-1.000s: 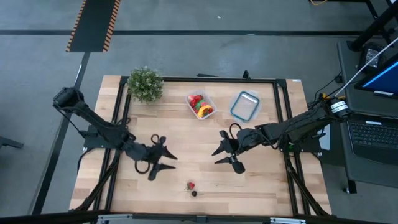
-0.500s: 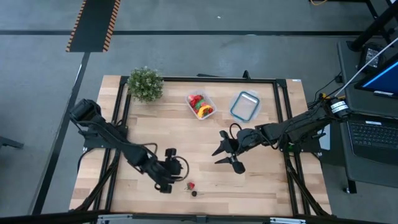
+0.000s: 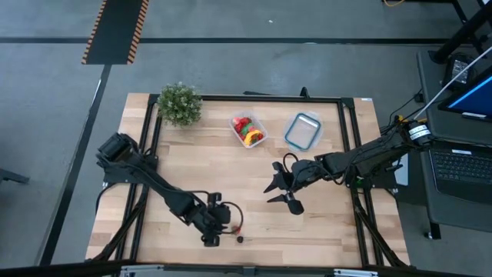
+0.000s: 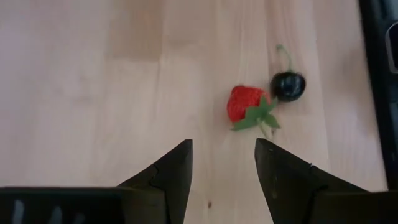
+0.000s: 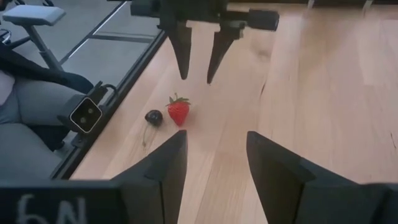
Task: Pick and placing Produce into tupperware
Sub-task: Put the red strawberry into the transparent container
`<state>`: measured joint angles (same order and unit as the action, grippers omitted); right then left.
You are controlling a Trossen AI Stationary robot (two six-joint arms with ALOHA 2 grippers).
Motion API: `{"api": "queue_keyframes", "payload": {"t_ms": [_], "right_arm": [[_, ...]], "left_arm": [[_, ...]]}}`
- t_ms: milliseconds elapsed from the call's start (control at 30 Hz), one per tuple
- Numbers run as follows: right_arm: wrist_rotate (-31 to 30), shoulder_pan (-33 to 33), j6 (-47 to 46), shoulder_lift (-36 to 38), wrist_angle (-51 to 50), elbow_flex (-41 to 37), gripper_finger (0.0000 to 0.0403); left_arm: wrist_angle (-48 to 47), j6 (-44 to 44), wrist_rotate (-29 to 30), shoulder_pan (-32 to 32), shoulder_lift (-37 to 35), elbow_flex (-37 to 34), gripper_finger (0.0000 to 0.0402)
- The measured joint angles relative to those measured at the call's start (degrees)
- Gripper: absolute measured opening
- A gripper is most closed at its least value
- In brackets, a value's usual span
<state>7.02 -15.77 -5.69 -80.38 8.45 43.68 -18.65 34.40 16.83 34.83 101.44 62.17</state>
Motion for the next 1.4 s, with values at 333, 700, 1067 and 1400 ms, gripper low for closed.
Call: {"api": "queue_keyframes", "payload": {"t_ms": [333,700,1067,1400], "right_arm": [[-0.01,0.0,-0.11,0.0,-0.79,0.0,0.0167],[-0.01,0.0,-0.24,0.0,-1.2,0.0,0.0167],[-0.01,0.0,-0.26,0.0,-1.18,0.0,0.0167],[-0.01,0.0,-1.98,0.0,-1.16,0.0,0.0167]], "left_arm": [[0.79,5.62,-4.53,-0.2,2.35,0.0,0.0164],[4.76,7.52,-4.97,0.87,2.33,0.0,0.0164],[6.0,7.21,-4.53,2.41,2.58,1.57,0.0164],[-12.96,1.23,-1.06,2.99,9.53,16.78,0.0164]]}}
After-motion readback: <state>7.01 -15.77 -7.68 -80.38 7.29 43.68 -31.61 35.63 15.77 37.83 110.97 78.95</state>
